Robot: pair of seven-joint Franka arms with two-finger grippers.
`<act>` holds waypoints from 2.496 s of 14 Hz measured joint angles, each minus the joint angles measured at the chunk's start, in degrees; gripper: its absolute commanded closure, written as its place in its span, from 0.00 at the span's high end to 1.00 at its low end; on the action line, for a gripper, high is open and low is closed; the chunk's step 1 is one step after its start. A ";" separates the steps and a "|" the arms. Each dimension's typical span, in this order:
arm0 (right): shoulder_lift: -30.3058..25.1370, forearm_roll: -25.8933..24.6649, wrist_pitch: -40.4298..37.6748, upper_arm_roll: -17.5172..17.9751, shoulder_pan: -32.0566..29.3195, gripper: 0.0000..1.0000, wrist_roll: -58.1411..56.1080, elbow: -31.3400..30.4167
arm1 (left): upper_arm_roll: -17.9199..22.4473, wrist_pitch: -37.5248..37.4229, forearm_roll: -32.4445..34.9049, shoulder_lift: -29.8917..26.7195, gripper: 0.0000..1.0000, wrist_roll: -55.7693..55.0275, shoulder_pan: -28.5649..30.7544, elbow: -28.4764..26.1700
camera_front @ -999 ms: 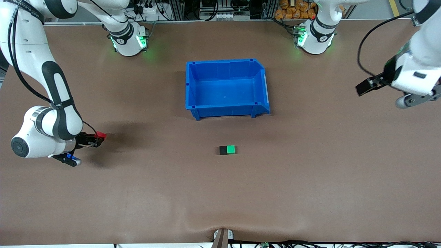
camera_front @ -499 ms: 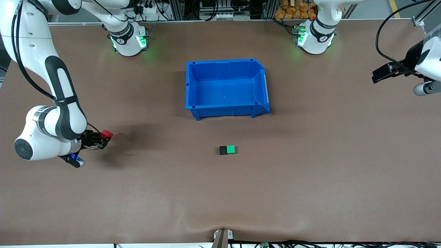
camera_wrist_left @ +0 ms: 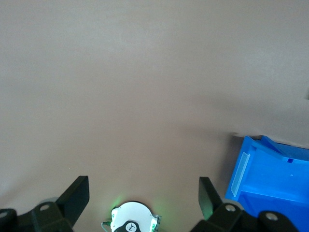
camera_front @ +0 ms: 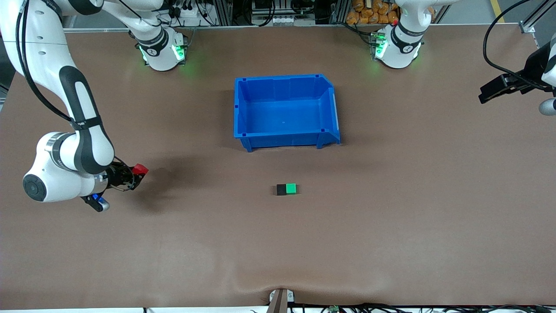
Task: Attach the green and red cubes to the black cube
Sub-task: 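Lift the red cube with the right gripper toward the black cube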
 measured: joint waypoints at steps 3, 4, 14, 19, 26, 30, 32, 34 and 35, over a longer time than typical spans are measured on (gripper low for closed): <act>-0.54 0.77 -0.10 0.80 0.08 0.00 4.11 0.00 | -0.34 3.09 -1.75 0.15 1.00 0.00 -0.06 0.00; -0.58 0.81 -0.10 1.22 0.16 0.00 5.45 0.00 | -0.43 3.83 -2.11 0.19 1.00 0.01 -0.06 0.00; -0.81 3.34 -0.10 1.92 1.67 0.00 15.90 0.42 | 7.51 5.75 -3.62 -0.69 1.00 6.04 -4.55 -0.95; -0.82 5.51 0.03 2.61 2.61 0.00 20.35 0.67 | 7.57 5.45 -3.63 -0.92 1.00 6.27 -4.81 -1.22; -0.83 6.85 1.96 4.50 4.17 0.00 27.55 1.33 | 7.57 4.97 -3.63 -0.94 1.00 6.40 -4.87 -1.29; -0.83 8.94 2.78 4.52 5.12 0.00 28.55 1.34 | 7.57 3.32 -3.63 -1.02 1.00 6.40 -4.89 -1.29; -0.83 9.93 3.03 4.52 5.21 0.00 28.79 1.34 | 7.58 3.03 -3.63 -1.16 1.00 6.40 -4.89 -1.29; -0.83 10.06 3.44 4.52 5.34 0.00 30.00 1.34 | 7.60 2.86 -3.63 -1.21 1.00 6.40 -4.88 -1.29; -0.83 10.08 3.70 4.52 5.45 0.00 30.53 1.34 | 7.62 2.81 -3.63 -1.21 1.00 6.40 -4.88 -1.29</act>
